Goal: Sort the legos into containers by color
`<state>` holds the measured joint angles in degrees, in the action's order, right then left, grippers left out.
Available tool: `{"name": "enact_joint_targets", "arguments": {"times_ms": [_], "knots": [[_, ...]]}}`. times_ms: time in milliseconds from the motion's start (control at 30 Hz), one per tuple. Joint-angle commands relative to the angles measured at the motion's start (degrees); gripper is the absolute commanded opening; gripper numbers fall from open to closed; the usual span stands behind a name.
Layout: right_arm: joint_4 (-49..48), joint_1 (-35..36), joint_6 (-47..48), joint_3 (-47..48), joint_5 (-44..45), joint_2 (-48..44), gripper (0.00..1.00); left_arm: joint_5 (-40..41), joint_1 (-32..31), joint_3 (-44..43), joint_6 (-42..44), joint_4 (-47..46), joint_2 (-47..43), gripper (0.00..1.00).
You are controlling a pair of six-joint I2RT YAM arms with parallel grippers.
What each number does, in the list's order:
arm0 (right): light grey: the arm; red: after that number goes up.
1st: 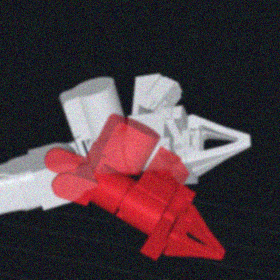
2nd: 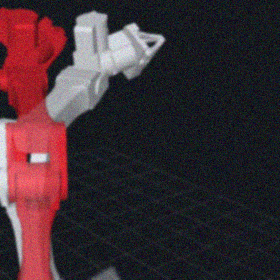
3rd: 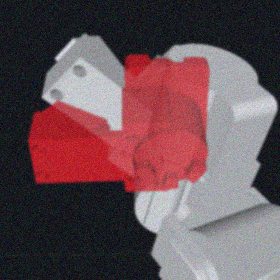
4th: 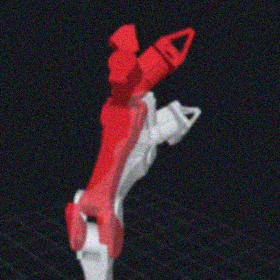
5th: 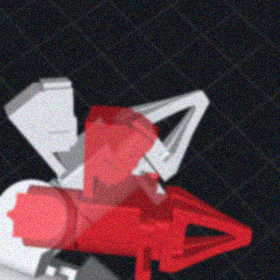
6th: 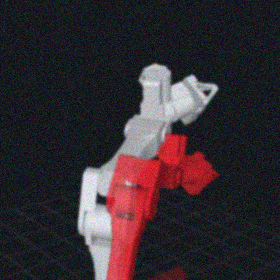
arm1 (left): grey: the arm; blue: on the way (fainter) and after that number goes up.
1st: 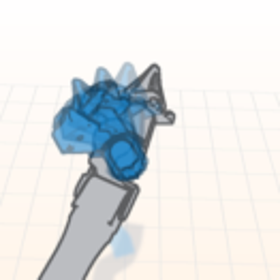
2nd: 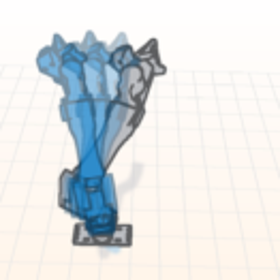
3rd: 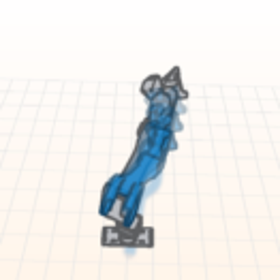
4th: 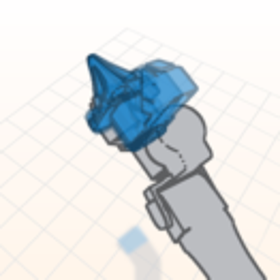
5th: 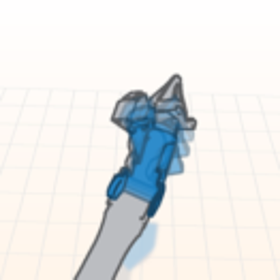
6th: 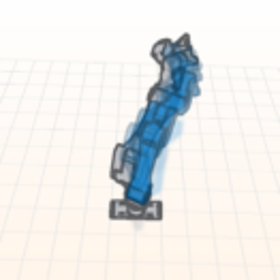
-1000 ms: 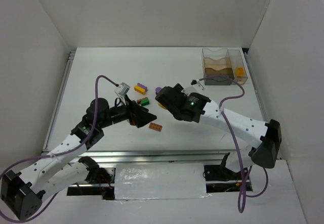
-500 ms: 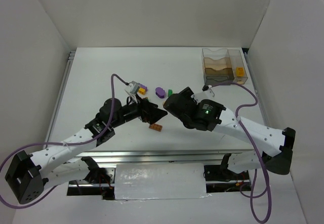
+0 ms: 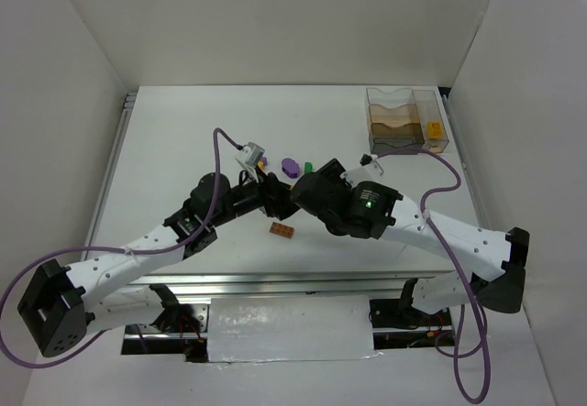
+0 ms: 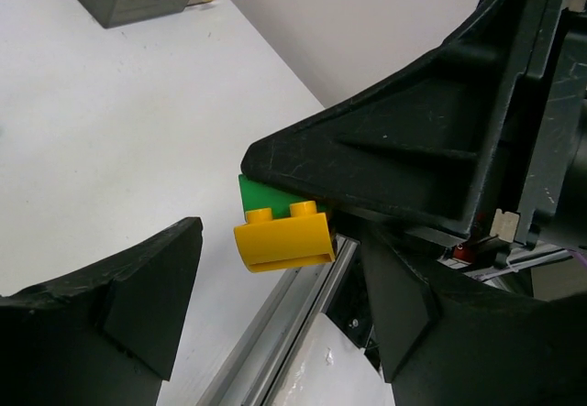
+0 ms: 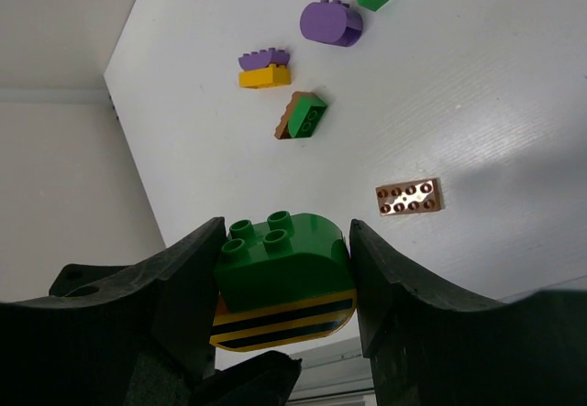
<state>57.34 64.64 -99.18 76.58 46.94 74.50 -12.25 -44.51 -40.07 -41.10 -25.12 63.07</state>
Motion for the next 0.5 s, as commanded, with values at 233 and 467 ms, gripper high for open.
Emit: {"name": "enact_joint_targets", "arguments": {"times_ms": [233,467], "knots": [[-2.9,1.5,4.2,1.2,3.7,-0.5,0.00,1.1,-0.7,-2.7,1.2,-3.3,0.5,0.49],[-16.0,2.1,15.3,-4.1,0.9,-4.5,0.02,1.4,-0.7,-3.3,2.4,-2.2,0.9,0.16]]}}
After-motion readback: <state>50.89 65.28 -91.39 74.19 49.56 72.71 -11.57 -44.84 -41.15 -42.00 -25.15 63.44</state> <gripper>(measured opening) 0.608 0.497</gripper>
